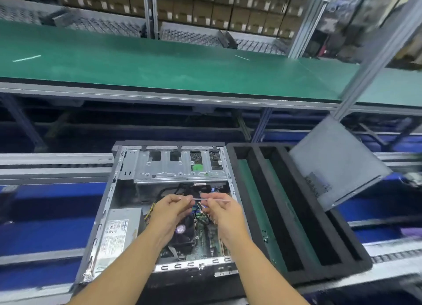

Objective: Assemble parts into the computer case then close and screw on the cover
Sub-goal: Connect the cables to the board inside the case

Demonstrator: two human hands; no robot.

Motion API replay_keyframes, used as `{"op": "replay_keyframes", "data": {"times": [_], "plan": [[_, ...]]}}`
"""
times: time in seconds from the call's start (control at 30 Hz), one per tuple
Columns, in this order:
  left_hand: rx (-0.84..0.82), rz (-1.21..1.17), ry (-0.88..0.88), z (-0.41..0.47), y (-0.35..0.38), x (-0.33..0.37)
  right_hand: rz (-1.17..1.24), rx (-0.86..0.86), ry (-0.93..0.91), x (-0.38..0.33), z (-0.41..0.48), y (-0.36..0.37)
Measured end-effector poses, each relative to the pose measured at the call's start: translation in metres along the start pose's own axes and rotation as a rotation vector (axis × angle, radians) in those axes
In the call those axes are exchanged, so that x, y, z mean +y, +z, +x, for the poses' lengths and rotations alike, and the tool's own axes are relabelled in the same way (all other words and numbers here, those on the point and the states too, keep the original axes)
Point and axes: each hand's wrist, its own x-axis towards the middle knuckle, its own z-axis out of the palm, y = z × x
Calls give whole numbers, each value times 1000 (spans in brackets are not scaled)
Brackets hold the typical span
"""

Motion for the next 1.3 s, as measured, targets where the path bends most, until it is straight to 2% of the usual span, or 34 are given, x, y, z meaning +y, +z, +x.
{"op": "replay_keyframes", "data": {"times": [0.13, 0.23, 0.4, 0.53, 0.63, 0.7, 0.93, 1.03, 1.17, 1.3], "plan": [[-85, 42, -38, 0, -2, -4, 104, -65, 19, 5, 4, -2], [-86, 80, -35, -2, -1, -2, 81, -79, 23, 4, 5, -4], [-17, 366, 38, -4, 8, -7, -73, 88, -22, 0, 3, -3], [69, 639, 113, 1, 10, -13, -145, 138, -129, -1, -1, -2], [29, 854, 76, 4, 15, -16, -233, 226, -256, -2, -5, -1], [11, 937, 30, 5, 23, -17, -265, 255, -258, -2, -10, 0], [183, 1021, 41, 5, 42, -24, -737, 170, -77, 3, -21, -3], [179, 893, 17, 11, 35, -23, -742, 145, 59, 1, -26, -2], [198, 694, 47, 12, 24, -23, -899, 49, 203, 0, -24, -1], [178, 709, 56, 14, 20, -20, -984, -31, 375, -1, -11, 1]]}}
